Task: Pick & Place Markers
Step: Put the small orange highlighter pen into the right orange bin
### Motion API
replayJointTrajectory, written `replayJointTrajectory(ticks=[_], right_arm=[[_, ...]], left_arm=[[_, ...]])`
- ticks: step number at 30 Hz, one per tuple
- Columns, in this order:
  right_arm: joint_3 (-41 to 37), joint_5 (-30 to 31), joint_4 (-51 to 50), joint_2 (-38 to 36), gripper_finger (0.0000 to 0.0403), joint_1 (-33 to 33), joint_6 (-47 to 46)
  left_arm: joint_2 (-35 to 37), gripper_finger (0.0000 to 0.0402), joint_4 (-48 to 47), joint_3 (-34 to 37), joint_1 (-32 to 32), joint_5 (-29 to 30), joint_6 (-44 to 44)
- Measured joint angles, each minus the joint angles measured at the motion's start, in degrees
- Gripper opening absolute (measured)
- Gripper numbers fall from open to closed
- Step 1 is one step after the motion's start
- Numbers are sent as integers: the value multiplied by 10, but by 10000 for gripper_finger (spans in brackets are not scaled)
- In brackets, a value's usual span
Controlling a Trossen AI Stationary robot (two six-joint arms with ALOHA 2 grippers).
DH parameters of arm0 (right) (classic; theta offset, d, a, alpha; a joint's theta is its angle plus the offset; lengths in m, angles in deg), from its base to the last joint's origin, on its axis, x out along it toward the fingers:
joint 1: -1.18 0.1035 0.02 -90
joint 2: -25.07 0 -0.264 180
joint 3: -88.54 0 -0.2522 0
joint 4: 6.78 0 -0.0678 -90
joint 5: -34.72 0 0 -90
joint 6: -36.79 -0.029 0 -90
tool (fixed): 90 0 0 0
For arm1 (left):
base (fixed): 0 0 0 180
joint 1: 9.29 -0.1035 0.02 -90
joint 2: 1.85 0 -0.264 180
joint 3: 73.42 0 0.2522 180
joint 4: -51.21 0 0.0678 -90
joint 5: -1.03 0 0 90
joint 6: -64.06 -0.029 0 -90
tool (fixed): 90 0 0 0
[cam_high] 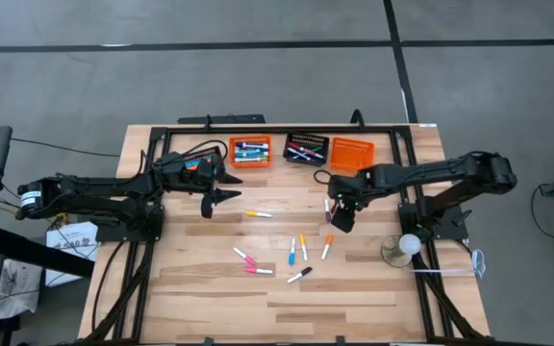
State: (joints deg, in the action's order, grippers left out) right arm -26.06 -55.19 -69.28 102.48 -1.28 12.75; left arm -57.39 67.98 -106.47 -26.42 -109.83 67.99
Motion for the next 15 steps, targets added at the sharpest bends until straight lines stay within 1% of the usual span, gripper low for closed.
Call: replayJointTrajectory(ticks=[3,6,11,15], right_arm=[[0,2,-1,31,224,0,0],[0,4,3,68,229,0,4],[0,20,1,121,221,-6,24],[0,11,18,146,212,-18,56]], left_arm=[[0,177,4,0,0,0,0],[0,177,4,0,0,0,0],[0,177,4,0,0,0,0],[0,177,4,0,0,0,0]])
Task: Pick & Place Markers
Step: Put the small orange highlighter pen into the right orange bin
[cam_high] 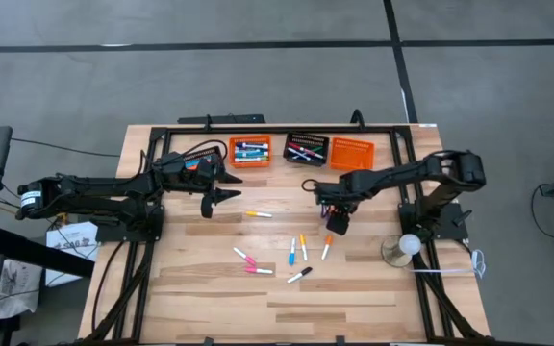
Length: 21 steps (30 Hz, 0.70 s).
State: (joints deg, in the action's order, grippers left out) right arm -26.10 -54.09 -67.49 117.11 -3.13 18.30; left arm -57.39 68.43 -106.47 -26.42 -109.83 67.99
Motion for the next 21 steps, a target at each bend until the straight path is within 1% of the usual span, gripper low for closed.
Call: replayJointTrajectory(ticks=[5,11,16,21], right_arm=[[0,0,15,18,205,-10,13],[-2,3,28,21,203,-24,20],[-23,-25,62,21,205,-36,19],[-44,-23,78,18,199,-37,5]], left_arm=[[0,177,0,0,0,0,0],[0,177,0,0,0,0,0],[0,177,0,0,0,0,0],[0,177,0,0,0,0,0]])
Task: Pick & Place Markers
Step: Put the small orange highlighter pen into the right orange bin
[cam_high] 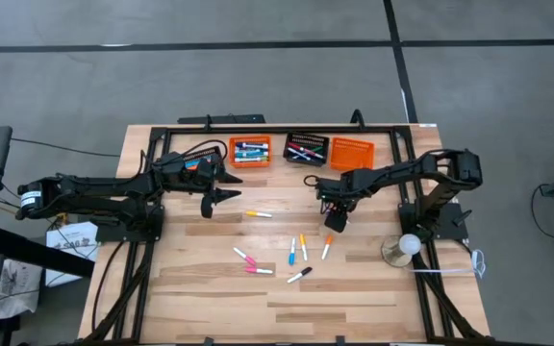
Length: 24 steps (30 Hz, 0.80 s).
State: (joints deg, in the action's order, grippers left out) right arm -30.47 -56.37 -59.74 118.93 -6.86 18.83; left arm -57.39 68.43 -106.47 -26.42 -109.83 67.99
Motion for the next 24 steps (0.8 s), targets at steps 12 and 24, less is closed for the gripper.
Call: replayJointTrajectory(ticks=[12,24], right_arm=[[-2,47,7,1,117,21,-26],[-3,64,6,0,24,43,-31]], left_arm=[[0,177,0,0,0,0,0],[0,177,0,0,0,0,0]])
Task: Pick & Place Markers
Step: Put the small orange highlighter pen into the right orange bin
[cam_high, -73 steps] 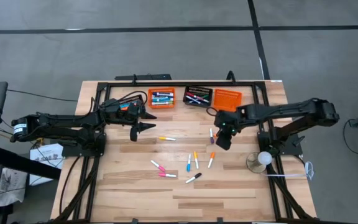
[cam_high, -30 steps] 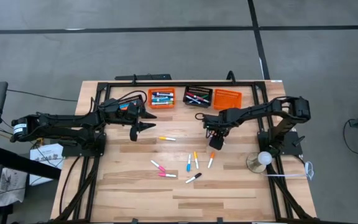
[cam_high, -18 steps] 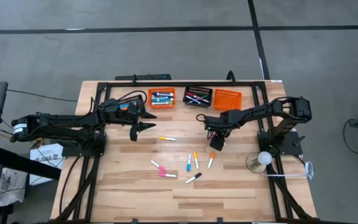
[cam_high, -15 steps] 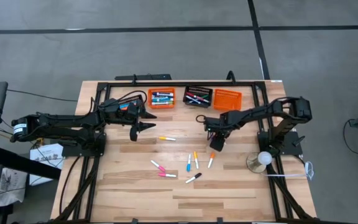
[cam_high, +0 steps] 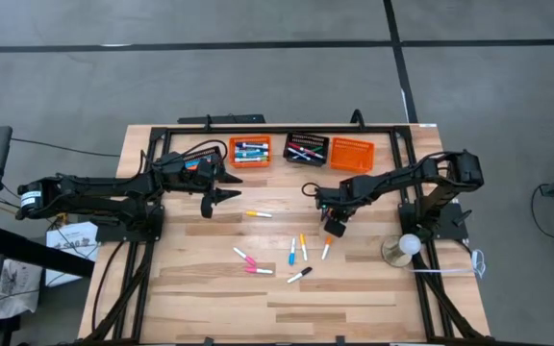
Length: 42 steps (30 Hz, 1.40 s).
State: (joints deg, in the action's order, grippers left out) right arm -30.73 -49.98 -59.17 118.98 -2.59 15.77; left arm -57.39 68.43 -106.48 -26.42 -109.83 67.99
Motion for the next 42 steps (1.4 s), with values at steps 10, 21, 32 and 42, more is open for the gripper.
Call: replayJointTrajectory(ticks=[10,21,32,42], right_arm=[[-1,-6,0,-4,38,-5,-15],[-3,-8,-33,-79,35,-23,-11],[-2,-153,-28,-258,31,-114,20],[-1,-338,39,-414,28,-230,19]], left_arm=[[0,177,0,0,0,0,0],[0,177,1,0,0,0,0],[0,177,2,0,0,0,0],[0,177,3,0,0,0,0]])
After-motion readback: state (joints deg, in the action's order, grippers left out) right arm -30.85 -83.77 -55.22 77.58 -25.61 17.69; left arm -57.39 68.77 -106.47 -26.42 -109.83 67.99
